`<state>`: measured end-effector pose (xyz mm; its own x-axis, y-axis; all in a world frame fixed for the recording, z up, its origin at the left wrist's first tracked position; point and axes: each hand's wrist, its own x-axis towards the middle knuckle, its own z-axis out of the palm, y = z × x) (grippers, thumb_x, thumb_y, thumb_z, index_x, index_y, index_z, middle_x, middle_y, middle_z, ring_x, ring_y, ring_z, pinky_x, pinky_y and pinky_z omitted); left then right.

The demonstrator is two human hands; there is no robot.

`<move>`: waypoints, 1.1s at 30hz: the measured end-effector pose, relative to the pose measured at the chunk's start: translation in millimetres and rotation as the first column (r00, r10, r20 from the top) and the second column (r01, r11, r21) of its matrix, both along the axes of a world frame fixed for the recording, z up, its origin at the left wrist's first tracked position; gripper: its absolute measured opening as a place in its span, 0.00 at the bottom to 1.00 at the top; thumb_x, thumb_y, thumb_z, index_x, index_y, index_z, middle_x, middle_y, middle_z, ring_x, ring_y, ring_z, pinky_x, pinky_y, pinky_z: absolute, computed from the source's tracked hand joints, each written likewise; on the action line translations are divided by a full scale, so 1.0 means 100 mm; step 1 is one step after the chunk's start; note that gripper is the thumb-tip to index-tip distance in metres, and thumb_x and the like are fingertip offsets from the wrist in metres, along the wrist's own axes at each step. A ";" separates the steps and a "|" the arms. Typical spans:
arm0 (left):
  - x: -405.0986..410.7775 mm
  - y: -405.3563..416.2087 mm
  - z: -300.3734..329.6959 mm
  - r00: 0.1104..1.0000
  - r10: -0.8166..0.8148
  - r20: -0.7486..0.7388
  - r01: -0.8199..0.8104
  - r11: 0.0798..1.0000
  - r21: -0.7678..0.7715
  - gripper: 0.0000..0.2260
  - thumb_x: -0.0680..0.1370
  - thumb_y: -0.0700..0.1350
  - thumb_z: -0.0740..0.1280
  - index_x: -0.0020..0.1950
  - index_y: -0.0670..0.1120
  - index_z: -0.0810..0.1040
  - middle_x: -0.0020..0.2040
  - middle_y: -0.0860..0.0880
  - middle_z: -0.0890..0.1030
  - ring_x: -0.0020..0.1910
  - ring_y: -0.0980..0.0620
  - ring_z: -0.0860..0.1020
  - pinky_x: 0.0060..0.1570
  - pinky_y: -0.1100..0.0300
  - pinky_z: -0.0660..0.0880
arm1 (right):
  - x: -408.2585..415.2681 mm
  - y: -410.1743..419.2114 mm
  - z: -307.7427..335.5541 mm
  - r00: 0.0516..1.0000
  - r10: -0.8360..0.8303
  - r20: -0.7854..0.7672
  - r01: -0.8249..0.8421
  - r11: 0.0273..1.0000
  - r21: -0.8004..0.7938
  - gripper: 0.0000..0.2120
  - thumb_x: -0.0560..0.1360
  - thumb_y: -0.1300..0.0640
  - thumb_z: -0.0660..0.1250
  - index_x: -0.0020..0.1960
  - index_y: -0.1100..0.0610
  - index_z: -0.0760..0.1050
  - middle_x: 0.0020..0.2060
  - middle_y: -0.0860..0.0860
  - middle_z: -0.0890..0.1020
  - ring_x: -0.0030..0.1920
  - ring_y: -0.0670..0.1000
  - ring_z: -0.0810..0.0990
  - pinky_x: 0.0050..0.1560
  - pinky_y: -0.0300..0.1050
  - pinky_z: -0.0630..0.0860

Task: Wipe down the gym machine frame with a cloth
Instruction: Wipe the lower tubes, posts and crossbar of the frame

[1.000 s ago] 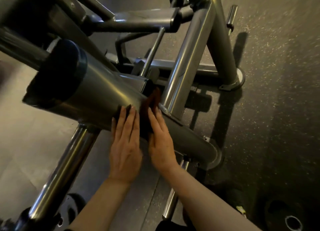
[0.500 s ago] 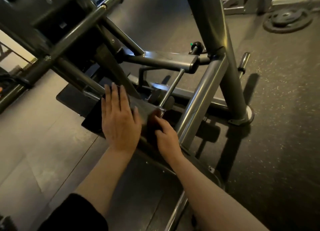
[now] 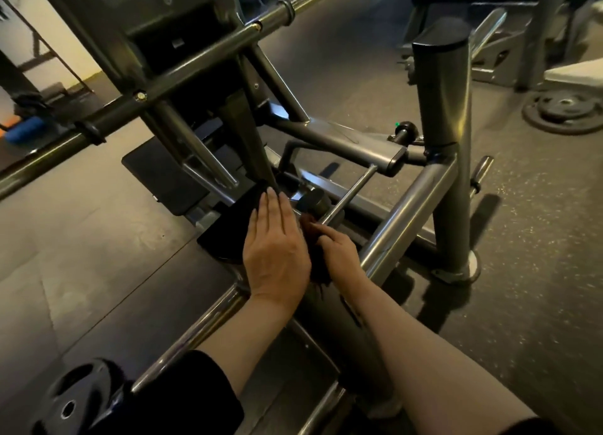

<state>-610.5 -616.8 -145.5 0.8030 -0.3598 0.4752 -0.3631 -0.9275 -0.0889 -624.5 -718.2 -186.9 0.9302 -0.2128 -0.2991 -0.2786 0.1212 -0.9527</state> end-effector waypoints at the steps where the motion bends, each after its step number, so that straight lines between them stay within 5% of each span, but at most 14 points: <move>1: -0.01 0.01 0.00 1.000 0.001 -0.009 -0.002 1.000 -0.015 0.26 0.78 0.44 0.66 0.73 0.36 0.66 0.71 0.36 0.69 0.71 0.40 0.69 0.69 0.45 0.68 | -0.05 -0.01 -0.10 0.997 0.007 -0.071 -0.009 0.999 -0.035 0.17 0.82 0.59 0.55 0.69 0.52 0.71 0.57 0.54 0.78 0.53 0.54 0.79 0.59 0.55 0.77; 5: -0.05 -0.02 0.05 0.998 -0.003 -0.058 0.002 1.000 -0.018 0.26 0.77 0.44 0.66 0.73 0.37 0.65 0.72 0.36 0.68 0.72 0.41 0.68 0.70 0.46 0.67 | -0.12 -0.05 -0.27 0.970 0.035 -0.241 -0.046 0.998 -0.040 0.17 0.81 0.58 0.56 0.70 0.51 0.70 0.56 0.54 0.79 0.49 0.53 0.82 0.54 0.52 0.81; 12: -0.06 -0.13 -0.08 0.998 -0.032 0.049 0.031 0.999 0.014 0.21 0.82 0.44 0.53 0.74 0.39 0.62 0.75 0.40 0.64 0.75 0.44 0.62 0.74 0.49 0.57 | -0.06 -0.34 -0.47 0.935 0.273 -0.228 -0.310 0.939 -0.149 0.22 0.79 0.63 0.60 0.70 0.47 0.69 0.63 0.51 0.75 0.54 0.49 0.81 0.52 0.50 0.82; 14: -0.12 -0.23 -0.27 0.994 -0.105 -0.029 0.108 0.986 0.127 0.21 0.81 0.41 0.53 0.74 0.39 0.62 0.77 0.41 0.62 0.77 0.45 0.58 0.76 0.47 0.52 | 0.06 -0.54 -0.56 0.883 0.397 -0.250 -0.468 0.777 -0.420 0.22 0.77 0.64 0.62 0.68 0.47 0.71 0.63 0.48 0.75 0.59 0.50 0.78 0.58 0.50 0.78; 17: -0.25 -0.40 -0.57 0.970 -0.002 -0.244 0.089 0.934 0.345 0.24 0.76 0.41 0.55 0.72 0.38 0.69 0.75 0.40 0.64 0.77 0.44 0.58 0.76 0.46 0.43 | 0.25 -0.82 -0.68 0.777 0.568 -0.273 -0.505 0.302 -0.809 0.27 0.75 0.59 0.67 0.72 0.48 0.67 0.70 0.46 0.69 0.68 0.52 0.66 0.68 0.48 0.69; 19: -0.30 -0.52 -0.66 0.911 0.187 -0.368 0.020 0.870 0.493 0.27 0.74 0.44 0.60 0.72 0.38 0.69 0.75 0.39 0.64 0.77 0.42 0.57 0.74 0.44 0.34 | 0.28 -0.97 -0.79 0.681 0.633 -0.368 -0.539 0.093 -0.837 0.31 0.74 0.55 0.69 0.75 0.50 0.63 0.75 0.49 0.63 0.73 0.55 0.60 0.72 0.51 0.64; 22: -0.31 -0.70 -0.73 0.853 0.355 -0.382 -0.034 0.769 0.638 0.29 0.79 0.47 0.58 0.78 0.39 0.55 0.79 0.40 0.52 0.78 0.40 0.43 0.64 0.41 0.19 | 0.26 -1.12 -1.00 0.532 0.706 -0.468 -0.584 -0.095 -0.806 0.34 0.76 0.55 0.67 0.78 0.52 0.56 0.78 0.51 0.56 0.78 0.55 0.51 0.76 0.55 0.53; 27: -0.29 -0.83 -0.75 0.757 0.513 -0.404 -0.095 0.699 0.709 0.32 0.80 0.46 0.58 0.79 0.40 0.45 0.79 0.41 0.43 0.75 0.41 0.34 0.61 0.42 0.22 | 0.48 -1.35 -1.10 0.457 0.797 -0.395 -0.501 -0.137 -0.855 0.33 0.76 0.56 0.66 0.78 0.51 0.56 0.78 0.50 0.58 0.78 0.52 0.53 0.75 0.52 0.54; 33: -0.32 -0.83 -0.77 0.744 0.543 -0.390 -0.084 0.654 0.752 0.33 0.80 0.46 0.57 0.78 0.40 0.42 0.79 0.40 0.42 0.71 0.38 0.29 0.57 0.39 0.15 | 0.65 -1.97 -1.17 0.580 0.728 -0.366 -0.462 -0.075 -0.883 0.34 0.75 0.57 0.68 0.77 0.51 0.58 0.78 0.50 0.58 0.78 0.53 0.53 0.75 0.53 0.55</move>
